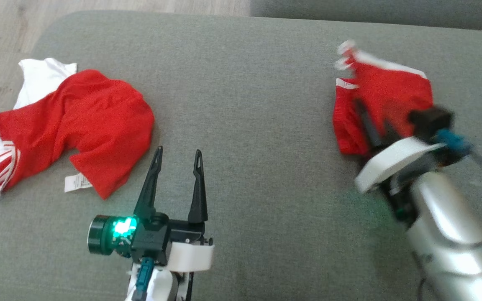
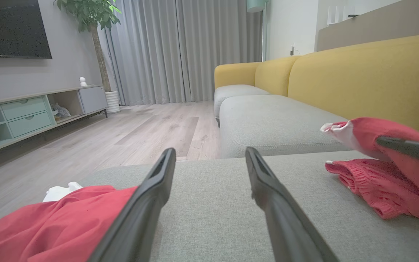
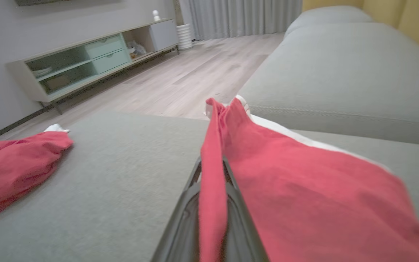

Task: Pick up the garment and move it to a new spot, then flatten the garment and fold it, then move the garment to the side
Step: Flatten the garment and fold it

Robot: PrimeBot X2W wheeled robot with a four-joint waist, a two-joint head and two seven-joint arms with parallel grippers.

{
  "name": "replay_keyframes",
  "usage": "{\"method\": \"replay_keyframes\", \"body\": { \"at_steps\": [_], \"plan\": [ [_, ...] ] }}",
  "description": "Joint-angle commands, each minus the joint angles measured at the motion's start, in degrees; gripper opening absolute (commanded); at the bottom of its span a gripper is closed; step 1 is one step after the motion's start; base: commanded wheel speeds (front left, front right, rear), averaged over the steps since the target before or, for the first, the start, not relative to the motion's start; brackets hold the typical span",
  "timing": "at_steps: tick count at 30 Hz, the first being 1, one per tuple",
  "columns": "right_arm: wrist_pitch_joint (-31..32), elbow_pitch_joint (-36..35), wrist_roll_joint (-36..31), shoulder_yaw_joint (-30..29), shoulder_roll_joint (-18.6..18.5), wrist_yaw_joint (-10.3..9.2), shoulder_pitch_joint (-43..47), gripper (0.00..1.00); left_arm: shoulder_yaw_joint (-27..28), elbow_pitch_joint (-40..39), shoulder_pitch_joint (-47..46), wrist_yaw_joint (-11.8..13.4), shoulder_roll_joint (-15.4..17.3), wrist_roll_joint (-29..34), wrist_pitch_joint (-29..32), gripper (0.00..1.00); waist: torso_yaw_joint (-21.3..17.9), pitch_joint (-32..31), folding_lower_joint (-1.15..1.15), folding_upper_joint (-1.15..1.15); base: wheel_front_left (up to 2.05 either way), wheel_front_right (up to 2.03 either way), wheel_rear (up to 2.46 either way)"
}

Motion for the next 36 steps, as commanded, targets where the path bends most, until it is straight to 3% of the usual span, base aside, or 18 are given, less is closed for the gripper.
{"method": "replay_keyframes", "body": {
  "at_steps": [1,2,7,21,28,36],
  "plan": [
    [-0.3,-1.6,-0.9,1.0,0.5,-0.04,-0.1,0.93,1.4,-1.6,-0.8,0.4,0.4,-0.2,-0.2,1.00,0.2,-0.1,0.00,0.00,0.00,0.00,0.00],
    [-1.3,-1.4,-2.3,1.4,1.5,-0.04,0.2,1.00,1.3,-1.4,-0.8,0.5,0.4,-0.3,-0.2,1.00,0.4,-0.2,0.00,0.00,0.00,0.00,0.00],
    [-8.2,-2.5,-5.3,0.9,4.8,-0.04,2.6,1.00,1.2,-0.7,-0.6,0.8,0.4,-0.5,-0.2,1.00,0.2,-1.1,0.00,0.00,0.00,0.00,0.00],
    [-10.2,-19.3,-10.2,-19.3,4.3,-0.04,19.9,1.00,5.3,-0.5,3.4,0.2,0.4,-0.7,-0.2,1.00,-4.8,-7.1,0.00,0.00,0.00,0.00,0.00],
    [-10.2,-25.0,-13.1,-21.0,3.9,-0.04,30.0,1.00,7.4,-0.1,7.1,-1.1,0.4,-0.9,-0.2,1.00,-7.0,-9.9,0.00,0.00,0.00,0.00,0.00],
    [-10.2,-25.4,-15.8,-18.7,3.9,-0.04,34.1,1.00,9.8,1.5,9.5,-1.8,0.4,-1.6,-0.2,1.00,-8.4,-10.7,0.00,0.00,0.00,0.00,0.00]
  ]
}}
